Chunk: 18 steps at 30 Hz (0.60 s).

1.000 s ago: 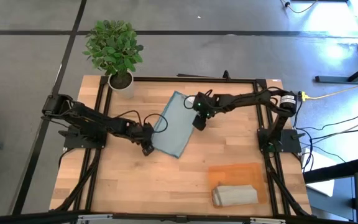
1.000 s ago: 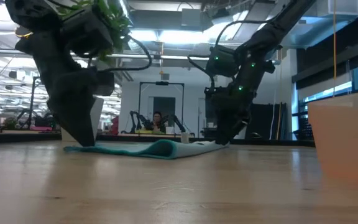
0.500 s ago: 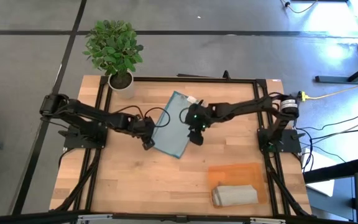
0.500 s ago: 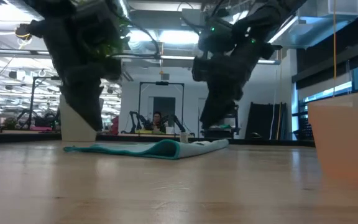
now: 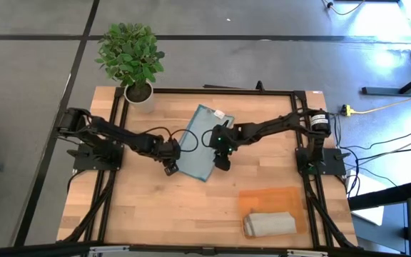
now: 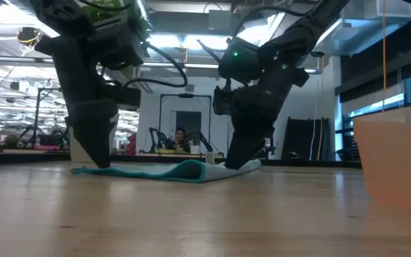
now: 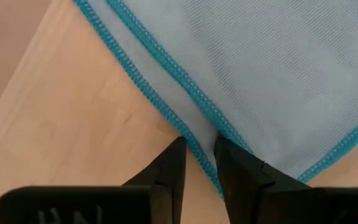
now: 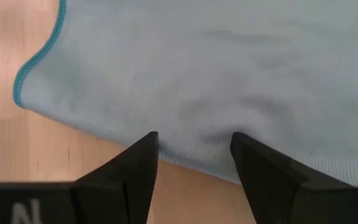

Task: Roll microfiber towels into tight, uniform cylinder then place into a basket
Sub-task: Roll the light blue microfiber towel

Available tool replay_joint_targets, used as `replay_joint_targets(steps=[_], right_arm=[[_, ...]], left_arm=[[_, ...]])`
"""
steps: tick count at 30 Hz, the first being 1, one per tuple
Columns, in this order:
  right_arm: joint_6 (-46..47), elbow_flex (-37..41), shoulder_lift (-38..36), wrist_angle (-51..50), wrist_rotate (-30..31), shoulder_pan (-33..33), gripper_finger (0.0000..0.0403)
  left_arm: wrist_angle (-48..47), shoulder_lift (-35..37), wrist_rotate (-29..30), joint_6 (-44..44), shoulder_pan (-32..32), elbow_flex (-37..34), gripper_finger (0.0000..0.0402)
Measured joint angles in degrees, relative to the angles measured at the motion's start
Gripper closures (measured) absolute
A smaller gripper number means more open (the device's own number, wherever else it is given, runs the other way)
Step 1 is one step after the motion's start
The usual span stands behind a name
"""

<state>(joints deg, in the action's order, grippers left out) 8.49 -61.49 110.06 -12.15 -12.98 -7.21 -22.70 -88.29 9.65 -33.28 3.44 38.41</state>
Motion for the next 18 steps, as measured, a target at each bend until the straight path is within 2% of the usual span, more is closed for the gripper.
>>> replay_joint_targets(steps=[11, 18], right_arm=[[-1.4, 0.0, -0.1, -0.2, 0.3, -5.1, 0.0193], [-1.3, 0.1, -1.0, -1.1, 1.8, -6.5, 0.0193]], left_arm=[[4.6, -0.3, -0.7, -8.2, 5.3, -0.2, 0.0321], [7.4, -0.3, -2.0, -8.6, 6.9, -0.2, 0.0321]])
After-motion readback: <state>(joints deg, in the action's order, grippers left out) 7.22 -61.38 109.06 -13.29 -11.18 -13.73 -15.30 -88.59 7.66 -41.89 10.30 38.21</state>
